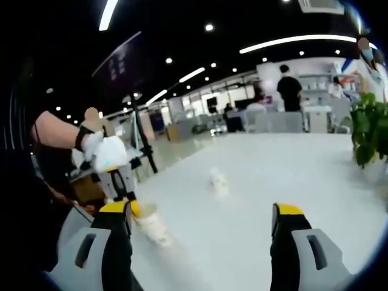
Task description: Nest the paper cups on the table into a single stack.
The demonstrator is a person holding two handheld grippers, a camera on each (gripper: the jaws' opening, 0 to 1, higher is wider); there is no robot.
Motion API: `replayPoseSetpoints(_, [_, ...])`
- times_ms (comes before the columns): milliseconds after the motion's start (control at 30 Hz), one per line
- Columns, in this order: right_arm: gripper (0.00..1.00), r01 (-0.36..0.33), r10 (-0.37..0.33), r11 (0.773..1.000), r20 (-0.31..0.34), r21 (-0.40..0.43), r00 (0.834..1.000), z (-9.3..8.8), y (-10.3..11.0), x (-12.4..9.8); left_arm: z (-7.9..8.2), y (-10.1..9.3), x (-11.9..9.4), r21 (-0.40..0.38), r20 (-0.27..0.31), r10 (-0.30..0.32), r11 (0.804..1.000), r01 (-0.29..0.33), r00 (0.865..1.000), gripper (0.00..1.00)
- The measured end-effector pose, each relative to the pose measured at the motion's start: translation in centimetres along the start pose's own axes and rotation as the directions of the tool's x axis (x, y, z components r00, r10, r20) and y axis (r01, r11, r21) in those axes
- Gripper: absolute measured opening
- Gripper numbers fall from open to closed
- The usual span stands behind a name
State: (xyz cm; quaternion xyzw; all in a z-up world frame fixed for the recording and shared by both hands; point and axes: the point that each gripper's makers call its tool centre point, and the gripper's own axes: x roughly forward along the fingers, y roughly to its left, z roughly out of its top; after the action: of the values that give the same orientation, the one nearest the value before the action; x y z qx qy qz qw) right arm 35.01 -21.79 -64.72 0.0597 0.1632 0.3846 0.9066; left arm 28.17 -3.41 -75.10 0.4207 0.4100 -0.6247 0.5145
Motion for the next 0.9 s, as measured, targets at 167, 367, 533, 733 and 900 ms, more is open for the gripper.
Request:
replayPoseSetpoints(167, [0.93, -0.001, 0.001, 1.000, 0.000, -0.005, 1.000, 0.1, 0.1, 0.1, -0.1, -0.1, -0.4, -0.017, 0.007, -0.001, 1.000, 0.001, 1.000, 0.07])
replayPoseSetpoints(367, [0.93, -0.007, 0.007, 1.000, 0.001, -0.008, 1.000, 0.2, 0.4, 0.3, -0.3, -0.1, -0.5, -0.029, 0.016, 0.010, 1.000, -0.010, 1.000, 0.09])
replayPoseSetpoints(533, [0.93, -0.007, 0.007, 1.000, -0.004, -0.008, 1.000, 0.1, 0.5, 0.1, -0.5, -0.2, -0.5, -0.047, 0.025, 0.021, 0.999, -0.020, 0.999, 0.09])
replayPoseSetpoints(733, [0.93, -0.007, 0.007, 1.000, -0.001, -0.008, 1.000, 0.1, 0.4, -0.1, -0.4, 0.3, -2.1, -0.211, 0.181, 0.072, 0.977, -0.033, 0.981, 0.09])
replayPoseSetpoints(900, [0.93, -0.004, 0.004, 1.000, -0.001, -0.004, 1.000, 0.0, 0.5, -0.2, -0.6, 0.8, -3.8, -0.319, 0.303, 0.147, 0.947, -0.046, 0.942, 0.13])
